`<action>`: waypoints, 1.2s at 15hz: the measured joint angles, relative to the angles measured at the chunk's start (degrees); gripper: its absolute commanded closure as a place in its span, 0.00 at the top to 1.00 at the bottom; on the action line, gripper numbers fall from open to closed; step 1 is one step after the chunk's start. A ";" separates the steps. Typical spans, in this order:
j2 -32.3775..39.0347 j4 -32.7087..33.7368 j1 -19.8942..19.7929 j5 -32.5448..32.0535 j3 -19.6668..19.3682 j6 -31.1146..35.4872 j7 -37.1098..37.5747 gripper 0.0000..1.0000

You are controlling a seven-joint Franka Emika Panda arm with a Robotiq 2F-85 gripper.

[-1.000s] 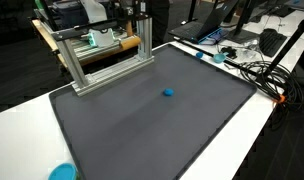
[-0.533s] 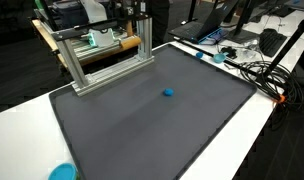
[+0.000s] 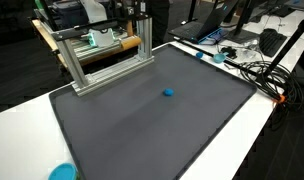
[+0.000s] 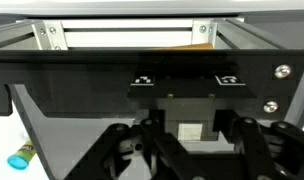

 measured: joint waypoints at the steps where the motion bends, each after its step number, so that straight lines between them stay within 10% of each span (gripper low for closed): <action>1: 0.00 0.00 0.00 0.00 0.03 0.00 0.00 0.33; 5: 0.01 0.00 -0.07 -0.08 0.24 0.31 0.05 0.33; 6: 0.01 0.00 -0.12 -0.18 0.48 0.43 0.14 0.83; 8: 0.01 0.00 -0.27 -0.38 0.95 0.45 0.40 0.91; 9: 0.01 0.01 -0.33 -0.45 1.15 0.45 0.54 0.47; 18: -0.02 0.13 -0.54 -1.20 1.86 0.63 0.91 0.34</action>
